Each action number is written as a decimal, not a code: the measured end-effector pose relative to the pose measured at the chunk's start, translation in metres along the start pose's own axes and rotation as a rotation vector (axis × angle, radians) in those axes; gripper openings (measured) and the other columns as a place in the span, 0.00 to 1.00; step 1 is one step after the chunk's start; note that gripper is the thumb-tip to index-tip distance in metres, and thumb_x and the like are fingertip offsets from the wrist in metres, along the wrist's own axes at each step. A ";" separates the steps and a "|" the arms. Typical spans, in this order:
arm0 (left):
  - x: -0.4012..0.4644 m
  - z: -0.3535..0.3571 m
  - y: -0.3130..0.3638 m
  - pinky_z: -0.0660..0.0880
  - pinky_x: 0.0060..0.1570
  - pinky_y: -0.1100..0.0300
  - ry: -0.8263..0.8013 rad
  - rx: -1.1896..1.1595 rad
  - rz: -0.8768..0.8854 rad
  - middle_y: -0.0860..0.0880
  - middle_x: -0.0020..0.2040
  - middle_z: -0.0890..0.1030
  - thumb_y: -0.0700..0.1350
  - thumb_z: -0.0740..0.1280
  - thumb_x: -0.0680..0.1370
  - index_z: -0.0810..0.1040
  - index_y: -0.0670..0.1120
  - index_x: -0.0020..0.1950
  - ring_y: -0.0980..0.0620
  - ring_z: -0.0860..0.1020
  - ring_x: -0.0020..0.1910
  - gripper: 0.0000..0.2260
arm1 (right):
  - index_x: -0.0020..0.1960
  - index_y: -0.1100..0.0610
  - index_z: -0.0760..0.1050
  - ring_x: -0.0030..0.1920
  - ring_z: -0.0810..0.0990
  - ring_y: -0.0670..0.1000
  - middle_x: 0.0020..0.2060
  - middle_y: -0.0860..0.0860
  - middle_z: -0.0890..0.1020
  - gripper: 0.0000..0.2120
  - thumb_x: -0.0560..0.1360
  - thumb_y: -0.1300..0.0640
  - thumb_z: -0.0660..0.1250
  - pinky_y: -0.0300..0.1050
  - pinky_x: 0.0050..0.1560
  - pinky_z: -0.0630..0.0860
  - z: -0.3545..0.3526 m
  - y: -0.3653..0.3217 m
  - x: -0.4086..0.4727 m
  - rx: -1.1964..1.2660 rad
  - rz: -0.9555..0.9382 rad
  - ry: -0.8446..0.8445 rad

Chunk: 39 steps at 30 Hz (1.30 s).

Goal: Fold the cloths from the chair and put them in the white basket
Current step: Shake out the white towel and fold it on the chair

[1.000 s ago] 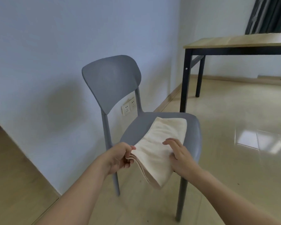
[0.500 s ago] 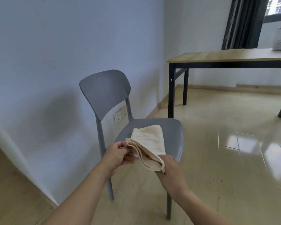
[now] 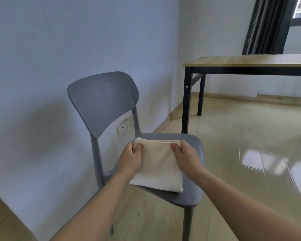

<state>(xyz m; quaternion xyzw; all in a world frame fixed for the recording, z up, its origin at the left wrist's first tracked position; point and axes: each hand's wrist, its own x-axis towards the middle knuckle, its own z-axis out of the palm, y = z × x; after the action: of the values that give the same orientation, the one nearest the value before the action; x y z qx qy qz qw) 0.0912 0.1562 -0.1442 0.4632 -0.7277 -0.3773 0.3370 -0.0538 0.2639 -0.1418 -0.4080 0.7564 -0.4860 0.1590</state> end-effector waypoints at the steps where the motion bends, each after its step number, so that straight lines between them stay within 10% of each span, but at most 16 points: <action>1: 0.014 0.006 0.000 0.65 0.35 0.59 -0.007 0.000 -0.014 0.52 0.41 0.73 0.52 0.55 0.82 0.70 0.47 0.46 0.55 0.71 0.39 0.11 | 0.49 0.55 0.73 0.44 0.76 0.48 0.43 0.48 0.79 0.14 0.82 0.48 0.53 0.41 0.42 0.71 0.002 0.001 0.016 -0.007 0.009 -0.003; 9: 0.088 0.060 -0.045 0.72 0.46 0.54 -0.128 0.177 -0.199 0.47 0.51 0.77 0.54 0.53 0.81 0.72 0.43 0.56 0.48 0.76 0.47 0.17 | 0.61 0.55 0.73 0.61 0.71 0.58 0.61 0.56 0.75 0.21 0.82 0.50 0.45 0.53 0.63 0.68 0.038 0.056 0.102 -0.501 0.231 -0.098; 21: 0.099 0.073 -0.043 0.67 0.47 0.56 -0.137 0.684 -0.147 0.44 0.63 0.77 0.49 0.49 0.83 0.73 0.42 0.64 0.44 0.75 0.60 0.18 | 0.59 0.58 0.75 0.58 0.74 0.57 0.57 0.55 0.78 0.24 0.82 0.46 0.45 0.51 0.55 0.69 0.054 0.077 0.110 -0.722 0.150 0.085; 31: 0.101 0.067 -0.046 0.71 0.44 0.57 -0.127 0.651 -0.149 0.47 0.52 0.79 0.55 0.49 0.82 0.76 0.43 0.60 0.48 0.77 0.49 0.22 | 0.64 0.49 0.67 0.58 0.68 0.53 0.59 0.49 0.69 0.15 0.82 0.49 0.48 0.48 0.60 0.64 0.046 0.081 0.110 -0.679 -0.128 -0.056; 35: 0.103 0.047 -0.041 0.76 0.53 0.53 -0.294 0.252 -0.344 0.47 0.56 0.79 0.59 0.56 0.79 0.70 0.43 0.69 0.48 0.78 0.51 0.25 | 0.59 0.51 0.68 0.57 0.68 0.51 0.55 0.48 0.69 0.22 0.80 0.38 0.45 0.47 0.60 0.65 0.030 0.081 0.109 -0.846 -0.177 -0.222; 39: 0.077 0.023 -0.033 0.72 0.32 0.62 -0.518 0.041 -0.430 0.50 0.48 0.81 0.51 0.65 0.78 0.76 0.46 0.56 0.53 0.79 0.42 0.11 | 0.60 0.54 0.65 0.54 0.72 0.53 0.56 0.52 0.70 0.21 0.81 0.41 0.43 0.48 0.56 0.67 0.026 0.070 0.101 -0.919 -0.108 -0.280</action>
<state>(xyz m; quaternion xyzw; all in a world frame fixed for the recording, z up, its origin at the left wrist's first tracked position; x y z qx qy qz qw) 0.0597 0.0808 -0.1733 0.5014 -0.6823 -0.5301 0.0445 -0.1320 0.1839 -0.1986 -0.5360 0.8420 -0.0493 0.0370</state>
